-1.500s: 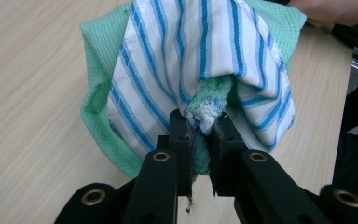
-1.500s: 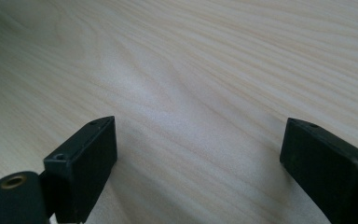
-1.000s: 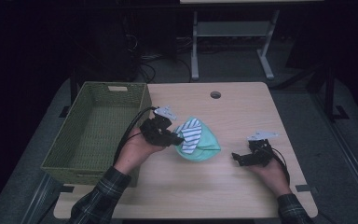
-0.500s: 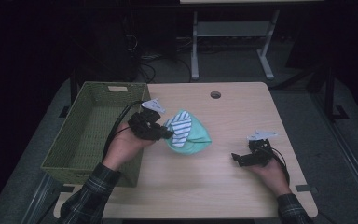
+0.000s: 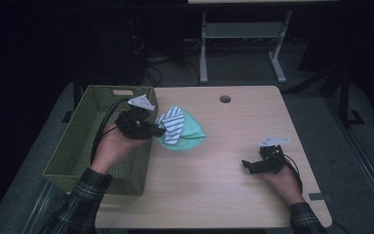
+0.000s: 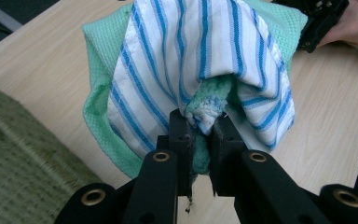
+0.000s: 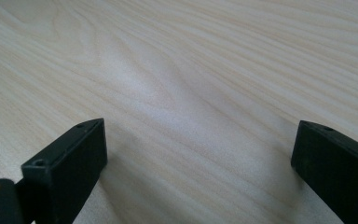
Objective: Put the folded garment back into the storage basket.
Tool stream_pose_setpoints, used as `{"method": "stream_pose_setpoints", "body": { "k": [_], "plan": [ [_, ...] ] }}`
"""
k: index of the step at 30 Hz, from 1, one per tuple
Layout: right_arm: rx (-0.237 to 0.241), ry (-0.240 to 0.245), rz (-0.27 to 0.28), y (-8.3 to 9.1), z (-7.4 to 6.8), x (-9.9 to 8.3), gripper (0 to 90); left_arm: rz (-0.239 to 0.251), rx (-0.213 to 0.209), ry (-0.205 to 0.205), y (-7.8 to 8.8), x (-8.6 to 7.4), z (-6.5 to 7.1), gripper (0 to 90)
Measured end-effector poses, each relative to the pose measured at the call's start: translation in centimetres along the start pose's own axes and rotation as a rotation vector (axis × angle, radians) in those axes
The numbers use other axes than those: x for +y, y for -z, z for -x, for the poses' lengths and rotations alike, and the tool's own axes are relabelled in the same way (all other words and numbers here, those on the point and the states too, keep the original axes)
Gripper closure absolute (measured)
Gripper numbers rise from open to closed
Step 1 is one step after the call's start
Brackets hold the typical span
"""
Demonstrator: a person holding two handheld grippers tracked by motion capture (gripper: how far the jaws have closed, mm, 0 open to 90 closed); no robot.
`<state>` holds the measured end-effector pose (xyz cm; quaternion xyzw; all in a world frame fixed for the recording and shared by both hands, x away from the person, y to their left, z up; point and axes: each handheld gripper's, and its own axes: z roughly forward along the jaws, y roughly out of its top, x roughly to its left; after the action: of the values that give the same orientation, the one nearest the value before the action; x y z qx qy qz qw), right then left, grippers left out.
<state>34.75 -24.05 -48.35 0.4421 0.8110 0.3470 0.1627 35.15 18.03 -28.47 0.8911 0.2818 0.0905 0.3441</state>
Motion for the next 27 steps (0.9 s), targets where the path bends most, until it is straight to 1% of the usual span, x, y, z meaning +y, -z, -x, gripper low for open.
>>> {"method": "stream_pose_setpoints", "body": {
  "k": [6,8,12,18,21,22,23,25,27],
  "plan": [
    [0.0,0.0,0.0,0.0,0.0,0.0,2.9,0.008,0.036,0.024,1.2,-0.7,-1.0,80.8],
    [0.0,-0.001,0.0,0.0,0.0,0.0,2.9,0.013,0.05,0.039,1.6,-1.0,-1.4,80.8],
    [0.0,-0.001,-0.001,0.0,0.0,0.0,2.9,0.017,0.077,0.058,2.3,-1.7,-2.2,80.8],
    [0.0,-0.001,-0.001,0.0,0.0,0.0,2.9,0.027,0.127,0.102,3.6,-2.9,-3.5,80.7],
    [0.0,-0.001,-0.001,0.0,0.0,0.0,2.9,0.038,0.141,0.126,4.1,-3.5,-4.0,80.7],
    [0.0,-0.001,-0.001,0.0,0.0,0.0,2.9,0.039,0.145,0.128,4.3,-3.7,-4.2,80.7],
    [0.0,-0.001,-0.001,0.0,0.0,0.0,2.9,0.04,0.154,0.142,4.5,-4.1,-4.5,80.7],
    [0.0,-0.001,-0.001,0.0,0.0,0.0,2.9,0.039,0.164,0.149,4.7,-4.4,-4.8,80.7],
    [0.0,-0.001,-0.001,0.0,0.0,0.0,2.9,0.042,0.178,0.167,4.9,-5.0,-5.2,80.7]
  ]
}}
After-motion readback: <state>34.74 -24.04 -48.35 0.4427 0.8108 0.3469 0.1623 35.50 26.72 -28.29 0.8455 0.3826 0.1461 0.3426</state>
